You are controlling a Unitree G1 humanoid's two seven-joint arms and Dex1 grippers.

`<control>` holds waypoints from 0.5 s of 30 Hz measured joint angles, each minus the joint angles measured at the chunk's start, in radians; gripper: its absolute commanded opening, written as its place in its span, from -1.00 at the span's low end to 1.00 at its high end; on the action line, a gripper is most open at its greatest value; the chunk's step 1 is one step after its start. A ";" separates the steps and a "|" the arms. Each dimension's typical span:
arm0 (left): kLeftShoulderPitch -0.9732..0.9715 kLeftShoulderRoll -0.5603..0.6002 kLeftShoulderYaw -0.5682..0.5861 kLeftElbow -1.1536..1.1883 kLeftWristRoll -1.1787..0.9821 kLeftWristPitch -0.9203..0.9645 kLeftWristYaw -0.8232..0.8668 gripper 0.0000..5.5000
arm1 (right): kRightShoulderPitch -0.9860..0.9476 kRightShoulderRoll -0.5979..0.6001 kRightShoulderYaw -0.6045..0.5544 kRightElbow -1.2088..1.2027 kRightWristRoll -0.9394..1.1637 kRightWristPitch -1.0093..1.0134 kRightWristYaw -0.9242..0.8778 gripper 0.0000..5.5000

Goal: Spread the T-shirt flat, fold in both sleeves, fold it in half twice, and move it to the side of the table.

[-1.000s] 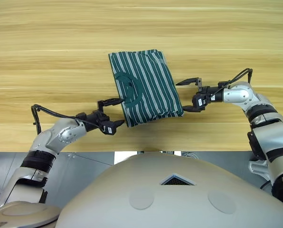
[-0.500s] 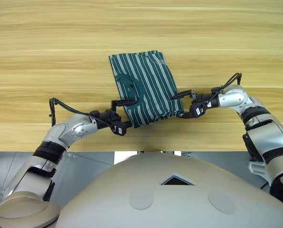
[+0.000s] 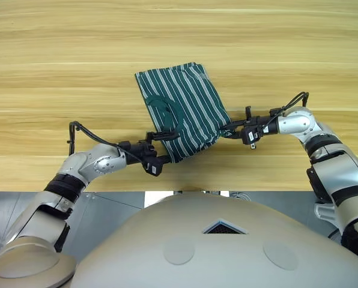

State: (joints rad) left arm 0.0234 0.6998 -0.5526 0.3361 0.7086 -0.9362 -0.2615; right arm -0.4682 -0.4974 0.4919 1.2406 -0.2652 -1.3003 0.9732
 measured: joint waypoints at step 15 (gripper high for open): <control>-0.079 -0.020 -0.096 0.092 0.093 -0.020 0.087 -0.57 | 0.042 0.034 -0.083 -0.046 0.281 0.059 0.366 -0.91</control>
State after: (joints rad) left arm -0.0558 0.6795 -0.6486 0.4285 0.8016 -0.9565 -0.1743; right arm -0.4259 -0.4639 0.4090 1.1948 0.0162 -1.2410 1.3395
